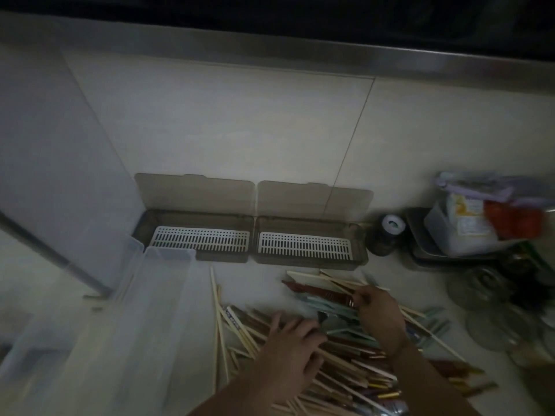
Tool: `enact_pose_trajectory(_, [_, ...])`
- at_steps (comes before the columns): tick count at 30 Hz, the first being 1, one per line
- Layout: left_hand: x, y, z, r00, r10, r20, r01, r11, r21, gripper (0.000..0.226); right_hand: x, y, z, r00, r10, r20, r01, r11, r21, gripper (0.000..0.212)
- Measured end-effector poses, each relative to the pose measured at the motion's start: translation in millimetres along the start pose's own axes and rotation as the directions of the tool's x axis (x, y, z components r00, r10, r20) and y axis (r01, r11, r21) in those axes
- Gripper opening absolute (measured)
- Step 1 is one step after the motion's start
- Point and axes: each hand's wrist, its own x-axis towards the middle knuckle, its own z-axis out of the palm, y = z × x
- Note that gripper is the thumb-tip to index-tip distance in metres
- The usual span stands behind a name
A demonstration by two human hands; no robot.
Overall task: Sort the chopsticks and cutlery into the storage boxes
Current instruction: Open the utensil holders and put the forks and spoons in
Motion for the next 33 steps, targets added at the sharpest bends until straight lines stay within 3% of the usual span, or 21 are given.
enact_pose_trajectory(2, [10, 4, -5, 0.995, 0.002, -0.102, -0.005, 1.000, -0.029, 0.039, -5, -3, 3, 0.998, -0.049, -0.045, 0.052, 0.996, 0.069, 0.015])
enact_pose_trajectory(5, [26, 12, -15, 0.963, -0.143, -0.227, 0.111, 0.983, -0.145, 0.037, -9, -9, 6, 0.990, -0.080, -0.118, 0.097, 0.985, 0.141, 0.024])
enact_pose_trajectory(9, [29, 12, -12, 0.972, -0.181, -0.151, 0.188, 0.982, 0.034, 0.054, -4, -19, 3, 0.976, -0.172, -0.129, 0.195, 0.962, 0.189, 0.025])
enact_pose_trajectory(13, [21, 11, -3, 0.977, -0.202, -0.066, 0.208, 0.972, 0.109, 0.053, 6, -30, -6, 0.975, -0.130, -0.178, 0.187, 0.915, 0.358, 0.017])
enact_pose_trajectory(17, [7, 10, 6, 0.975, -0.176, -0.139, 0.197, 0.968, 0.154, 0.043, 11, -44, -26, 0.937, -0.253, -0.241, 0.339, 0.827, 0.449, 0.017])
enact_pose_trajectory(20, [16, 11, -6, 0.941, -0.285, -0.183, 0.284, 0.958, -0.035, 0.053, 9, -61, -38, 0.898, -0.314, -0.308, 0.437, 0.721, 0.538, 0.022])
enact_pose_trajectory(22, [30, 13, -23, 0.908, -0.390, -0.155, 0.321, 0.884, -0.340, 0.058, 3, -75, -41, 0.887, -0.342, -0.311, 0.462, 0.651, 0.602, 0.022])
enact_pose_trajectory(23, [36, 16, -34, 0.906, -0.414, -0.087, 0.317, 0.801, -0.508, 0.055, -2, -82, -41, 0.882, -0.359, -0.306, 0.471, 0.616, 0.632, 0.019])
enact_pose_trajectory(25, [42, 18, -48, 0.933, -0.358, 0.023, 0.277, 0.678, -0.681, 0.040, -12, -93, -38, 0.873, -0.378, -0.307, 0.480, 0.561, 0.674, 0.013])
enact_pose_trajectory(26, [44, 17, -52, 0.945, -0.328, 0.023, 0.254, 0.685, -0.683, 0.032, -16, -96, -35, 0.872, -0.375, -0.315, 0.483, 0.545, 0.685, 0.011])
enact_pose_trajectory(28, [44, 12, -56, 0.954, -0.299, -0.008, 0.218, 0.715, -0.664, 0.020, -23, -98, -27, 0.901, -0.303, -0.311, 0.432, 0.551, 0.714, 0.006])
enact_pose_trajectory(30, [44, 6, -57, 0.949, -0.309, -0.067, 0.181, 0.705, -0.686, 0.017, -30, -95, -13, 0.946, -0.183, -0.267, 0.319, 0.664, 0.676, 0.012])
enact_pose_trajectory(33, [45, -1, -59, 0.938, -0.295, -0.180, 0.131, 0.785, -0.605, 0.019, -42, -85, 11, 0.944, -0.263, -0.201, 0.330, 0.801, 0.500, 0.024])
